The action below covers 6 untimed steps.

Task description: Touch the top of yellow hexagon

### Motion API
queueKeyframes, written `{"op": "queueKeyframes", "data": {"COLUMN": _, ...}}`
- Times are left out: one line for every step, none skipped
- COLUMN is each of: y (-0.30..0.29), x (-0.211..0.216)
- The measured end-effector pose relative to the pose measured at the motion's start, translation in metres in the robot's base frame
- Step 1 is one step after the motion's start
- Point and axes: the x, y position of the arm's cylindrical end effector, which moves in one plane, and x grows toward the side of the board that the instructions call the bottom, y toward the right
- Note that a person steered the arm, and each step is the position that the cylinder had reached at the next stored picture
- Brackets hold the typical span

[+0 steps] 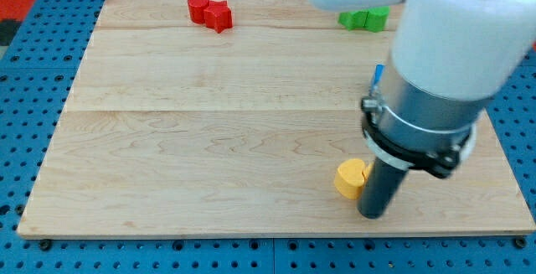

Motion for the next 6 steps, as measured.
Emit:
{"op": "queueKeyframes", "data": {"y": -0.026, "x": -0.021}}
{"op": "queueKeyframes", "data": {"y": 0.037, "x": -0.024}}
{"op": "queueKeyframes", "data": {"y": 0.028, "x": -0.064}}
{"op": "queueKeyframes", "data": {"y": 0.041, "x": -0.066}}
{"op": "queueKeyframes", "data": {"y": 0.096, "x": -0.069}}
{"op": "queueKeyframes", "data": {"y": 0.12, "x": -0.064}}
